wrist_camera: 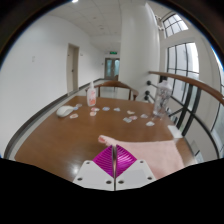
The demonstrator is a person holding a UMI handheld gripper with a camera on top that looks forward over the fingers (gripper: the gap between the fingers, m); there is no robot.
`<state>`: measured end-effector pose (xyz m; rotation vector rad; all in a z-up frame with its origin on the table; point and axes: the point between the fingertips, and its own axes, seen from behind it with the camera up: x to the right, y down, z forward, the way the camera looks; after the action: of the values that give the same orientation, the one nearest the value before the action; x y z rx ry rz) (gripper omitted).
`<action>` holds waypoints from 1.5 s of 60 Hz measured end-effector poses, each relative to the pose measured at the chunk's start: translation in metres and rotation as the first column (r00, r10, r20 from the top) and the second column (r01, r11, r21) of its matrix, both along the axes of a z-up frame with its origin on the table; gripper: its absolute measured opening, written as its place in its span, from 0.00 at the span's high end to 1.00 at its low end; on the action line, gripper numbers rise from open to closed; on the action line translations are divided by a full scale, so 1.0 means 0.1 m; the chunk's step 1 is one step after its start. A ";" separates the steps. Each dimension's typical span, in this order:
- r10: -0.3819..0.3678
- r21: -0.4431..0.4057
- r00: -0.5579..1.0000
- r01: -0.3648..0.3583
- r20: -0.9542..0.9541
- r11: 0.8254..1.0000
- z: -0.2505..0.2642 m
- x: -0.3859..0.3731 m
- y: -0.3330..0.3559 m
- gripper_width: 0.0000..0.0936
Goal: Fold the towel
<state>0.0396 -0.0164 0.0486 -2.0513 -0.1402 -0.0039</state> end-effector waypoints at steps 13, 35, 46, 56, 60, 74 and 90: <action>-0.208 0.045 0.975 0.205 0.083 0.978 0.32 1.40 0.09 1.00; -0.310 -0.066 0.940 0.321 0.147 0.945 -0.43 2.29 0.09 0.76; -0.352 -0.050 0.928 0.360 0.120 0.932 -0.25 2.34 -0.04 0.09; -0.326 -0.005 0.945 0.327 0.039 0.945 0.04 2.04 -0.40 0.10; -0.307 0.031 0.951 0.306 0.034 0.952 0.20 1.89 -0.61 0.09; -0.210 0.170 0.978 0.205 0.011 0.964 0.71 1.20 -1.37 0.09; -0.164 0.188 0.986 0.156 0.029 0.970 0.77 0.99 -1.76 0.09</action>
<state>0.1382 -0.1929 0.1254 -1.8719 -0.0010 -0.1572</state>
